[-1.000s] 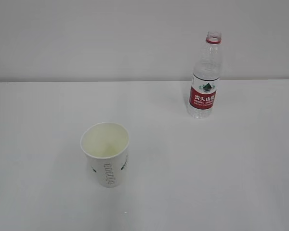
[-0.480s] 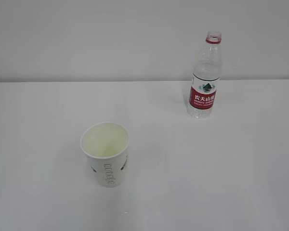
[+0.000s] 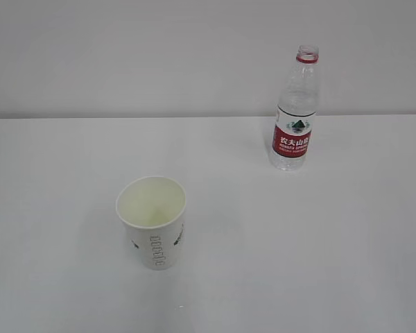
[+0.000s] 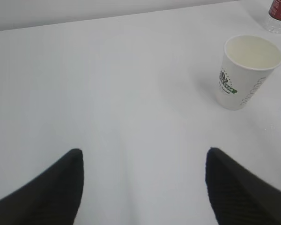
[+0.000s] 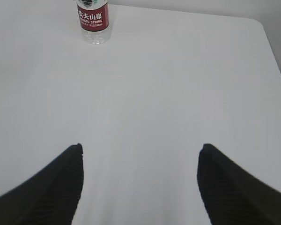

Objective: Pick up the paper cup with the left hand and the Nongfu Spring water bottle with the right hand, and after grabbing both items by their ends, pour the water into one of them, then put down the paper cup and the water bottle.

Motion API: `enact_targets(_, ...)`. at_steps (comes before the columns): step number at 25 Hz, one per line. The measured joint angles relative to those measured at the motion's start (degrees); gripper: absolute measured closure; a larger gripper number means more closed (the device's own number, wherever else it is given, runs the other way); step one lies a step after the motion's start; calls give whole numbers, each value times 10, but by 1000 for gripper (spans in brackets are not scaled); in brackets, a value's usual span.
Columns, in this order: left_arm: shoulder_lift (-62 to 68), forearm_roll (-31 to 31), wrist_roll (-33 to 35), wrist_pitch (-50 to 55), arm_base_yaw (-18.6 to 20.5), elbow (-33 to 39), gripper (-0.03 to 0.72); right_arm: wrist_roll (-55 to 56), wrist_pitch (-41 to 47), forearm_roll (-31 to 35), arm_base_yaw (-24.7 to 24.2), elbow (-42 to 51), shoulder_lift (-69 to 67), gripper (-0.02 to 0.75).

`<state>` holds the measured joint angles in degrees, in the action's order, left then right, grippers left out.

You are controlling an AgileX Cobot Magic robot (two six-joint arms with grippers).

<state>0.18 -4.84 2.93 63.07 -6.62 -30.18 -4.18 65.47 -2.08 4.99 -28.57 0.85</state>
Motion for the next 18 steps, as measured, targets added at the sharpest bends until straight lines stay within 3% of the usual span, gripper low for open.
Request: enact_targets(18,0,-2,0,0,0,0,108,0,0,0,0,0,0,169)
